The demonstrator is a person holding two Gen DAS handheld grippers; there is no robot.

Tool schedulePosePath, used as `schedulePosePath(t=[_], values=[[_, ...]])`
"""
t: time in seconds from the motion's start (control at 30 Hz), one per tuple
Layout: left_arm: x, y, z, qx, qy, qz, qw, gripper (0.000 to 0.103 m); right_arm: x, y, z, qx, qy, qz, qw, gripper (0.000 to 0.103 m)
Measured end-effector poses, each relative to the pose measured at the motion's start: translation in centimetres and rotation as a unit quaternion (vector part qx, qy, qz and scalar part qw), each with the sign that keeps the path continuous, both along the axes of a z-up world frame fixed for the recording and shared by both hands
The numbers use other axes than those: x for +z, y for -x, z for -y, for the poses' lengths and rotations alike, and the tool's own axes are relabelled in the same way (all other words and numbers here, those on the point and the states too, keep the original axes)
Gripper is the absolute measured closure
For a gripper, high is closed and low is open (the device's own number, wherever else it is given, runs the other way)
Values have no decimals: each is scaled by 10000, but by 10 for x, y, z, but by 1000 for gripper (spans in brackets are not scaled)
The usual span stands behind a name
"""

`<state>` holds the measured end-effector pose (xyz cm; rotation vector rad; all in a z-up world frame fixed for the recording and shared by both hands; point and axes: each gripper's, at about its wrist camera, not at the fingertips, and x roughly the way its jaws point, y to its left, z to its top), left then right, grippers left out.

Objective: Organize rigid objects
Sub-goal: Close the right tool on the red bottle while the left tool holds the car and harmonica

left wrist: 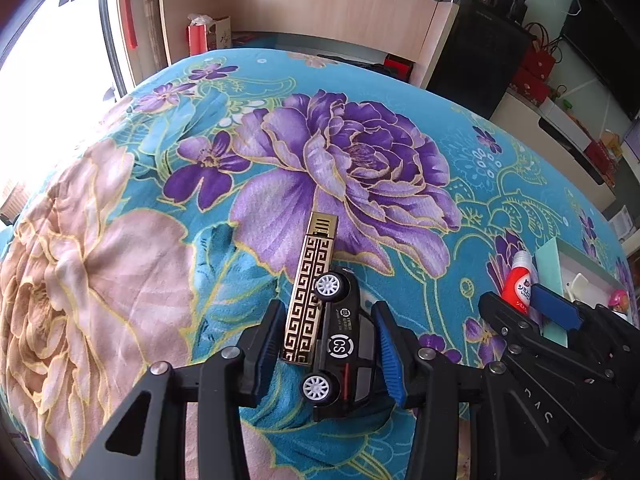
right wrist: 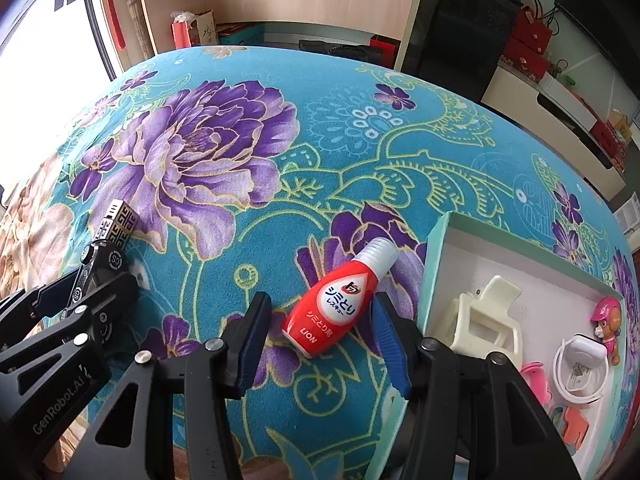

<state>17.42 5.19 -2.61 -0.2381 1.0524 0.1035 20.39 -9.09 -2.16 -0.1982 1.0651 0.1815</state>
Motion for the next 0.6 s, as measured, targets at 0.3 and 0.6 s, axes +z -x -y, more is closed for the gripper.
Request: schedulePosePath(t=[0.3, 0.6], values=[[-2, -2, 5, -85, -177, -55, 9998, 54, 0, -4, -7, 50, -24, 233, 9997, 69], [2, 1, 9, -214, -325, 63, 9992, 58, 9, 6, -9, 146, -260, 263, 9992, 70]])
